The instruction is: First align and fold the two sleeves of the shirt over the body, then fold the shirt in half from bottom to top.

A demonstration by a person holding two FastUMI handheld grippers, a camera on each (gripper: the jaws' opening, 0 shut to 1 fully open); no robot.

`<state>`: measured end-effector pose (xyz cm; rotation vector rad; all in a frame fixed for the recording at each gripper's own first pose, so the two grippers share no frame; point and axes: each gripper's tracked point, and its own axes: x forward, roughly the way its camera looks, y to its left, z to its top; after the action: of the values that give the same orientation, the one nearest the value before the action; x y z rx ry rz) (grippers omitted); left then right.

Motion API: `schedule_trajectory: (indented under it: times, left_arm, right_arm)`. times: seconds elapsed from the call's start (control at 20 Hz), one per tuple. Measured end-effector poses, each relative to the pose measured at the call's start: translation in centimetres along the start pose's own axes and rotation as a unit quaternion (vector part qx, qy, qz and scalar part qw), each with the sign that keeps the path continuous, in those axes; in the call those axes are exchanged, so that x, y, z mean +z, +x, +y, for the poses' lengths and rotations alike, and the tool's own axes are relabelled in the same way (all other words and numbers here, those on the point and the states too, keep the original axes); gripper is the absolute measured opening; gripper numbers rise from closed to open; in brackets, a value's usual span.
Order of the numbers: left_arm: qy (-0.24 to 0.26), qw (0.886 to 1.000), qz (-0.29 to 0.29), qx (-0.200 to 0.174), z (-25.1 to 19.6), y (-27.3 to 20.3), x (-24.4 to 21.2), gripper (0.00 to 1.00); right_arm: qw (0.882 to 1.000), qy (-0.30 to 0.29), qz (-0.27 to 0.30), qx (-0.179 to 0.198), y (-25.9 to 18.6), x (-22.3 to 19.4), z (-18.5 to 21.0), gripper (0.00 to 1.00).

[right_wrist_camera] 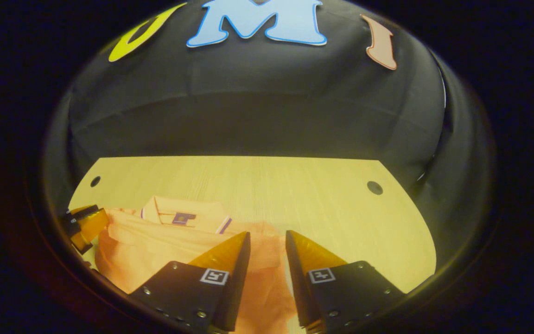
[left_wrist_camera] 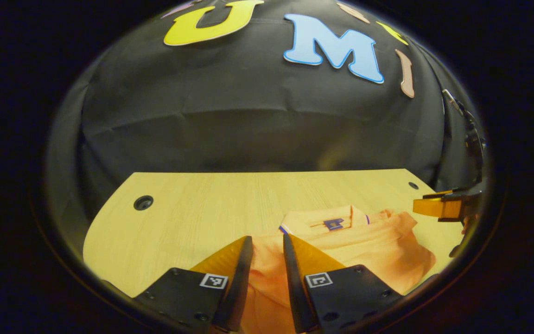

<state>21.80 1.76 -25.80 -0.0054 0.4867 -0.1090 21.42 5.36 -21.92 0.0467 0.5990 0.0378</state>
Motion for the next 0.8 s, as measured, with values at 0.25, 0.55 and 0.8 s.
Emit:
schedule_trajectory:
  times: [0.25, 0.55, 0.8]
  left_arm:
    - [0.002, 0.999, -0.041, 0.008, -0.8, -4.6, 2.8, 0.73]
    - [-0.003, 0.994, -0.112, 0.016, -3.2, -12.2, 6.9, 0.93]
    - [-0.001, 0.988, -0.152, 0.028, -5.5, -17.7, 8.5, 0.94]
  right_arm:
    - [0.999, -0.002, -0.049, 0.013, -4.6, 2.1, -0.6, 0.63]
    - [0.993, -0.009, -0.116, 0.035, -11.7, 4.4, -1.1, 0.98]
    - [0.985, -0.040, -0.166, 0.035, -17.5, 5.1, -2.8, 0.98]
